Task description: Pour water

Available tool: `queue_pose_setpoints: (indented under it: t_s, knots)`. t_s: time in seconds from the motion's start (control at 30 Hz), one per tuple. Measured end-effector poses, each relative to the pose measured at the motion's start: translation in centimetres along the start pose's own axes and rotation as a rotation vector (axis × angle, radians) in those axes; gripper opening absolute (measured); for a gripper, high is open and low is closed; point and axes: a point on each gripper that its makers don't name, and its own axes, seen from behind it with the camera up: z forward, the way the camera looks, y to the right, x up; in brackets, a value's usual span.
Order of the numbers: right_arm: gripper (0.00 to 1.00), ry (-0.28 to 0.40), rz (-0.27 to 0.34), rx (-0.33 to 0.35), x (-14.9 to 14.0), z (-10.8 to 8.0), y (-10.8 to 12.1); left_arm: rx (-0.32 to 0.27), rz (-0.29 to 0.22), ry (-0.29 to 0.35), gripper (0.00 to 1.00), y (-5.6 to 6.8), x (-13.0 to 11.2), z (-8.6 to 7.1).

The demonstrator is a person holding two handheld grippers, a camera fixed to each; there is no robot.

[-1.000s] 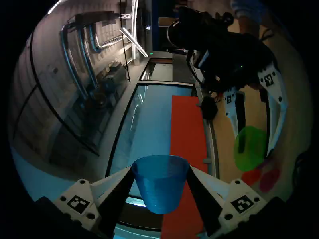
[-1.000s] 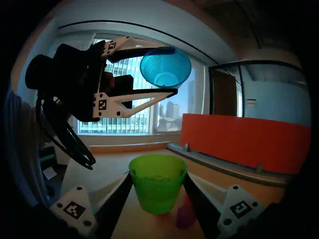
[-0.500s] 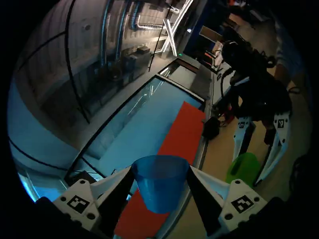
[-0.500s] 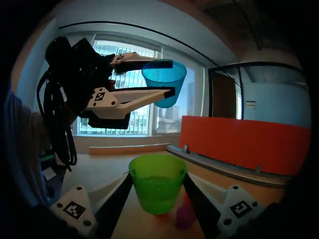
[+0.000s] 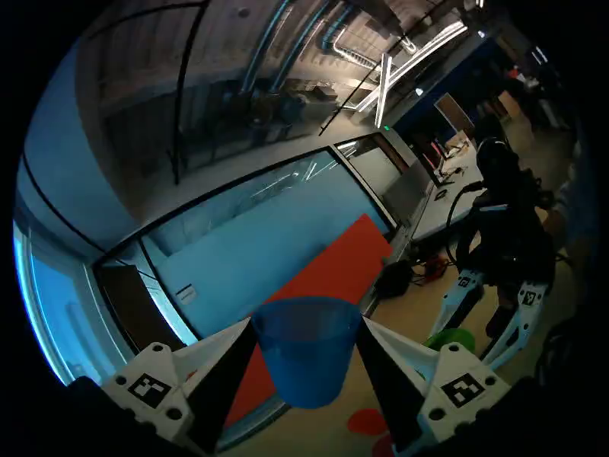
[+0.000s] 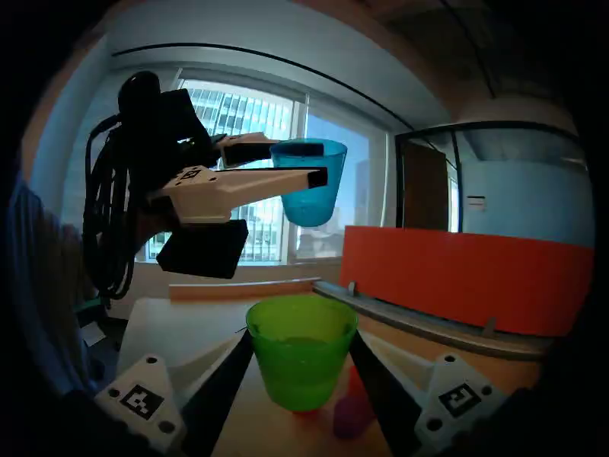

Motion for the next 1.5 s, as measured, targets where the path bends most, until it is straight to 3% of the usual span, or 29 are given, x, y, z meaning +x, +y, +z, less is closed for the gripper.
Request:
queue_pose_setpoints:
  t_s: [0.37,0.57,1.0,1.5]
  knots:
    - [0.89,0.003,0.001,-0.009,0.3,-0.5,0.0,-0.03,-0.275,0.011,0.88,0.0,-0.7,-0.6]
    - [0.89,0.004,0.008,-0.013,0.6,-0.7,0.0,-0.036,-0.373,0.0,0.88,-0.4,-1.8,-0.7]
    - [0.89,-0.018,0.019,-0.042,0.6,-1.7,1.2,-0.039,-0.418,-0.076,0.88,0.8,-6.6,-2.4]
    - [0.89,-0.07,0.029,-0.103,-0.3,-4.0,3.6,-0.057,-0.481,-0.167,0.88,3.3,-12.9,-5.1]
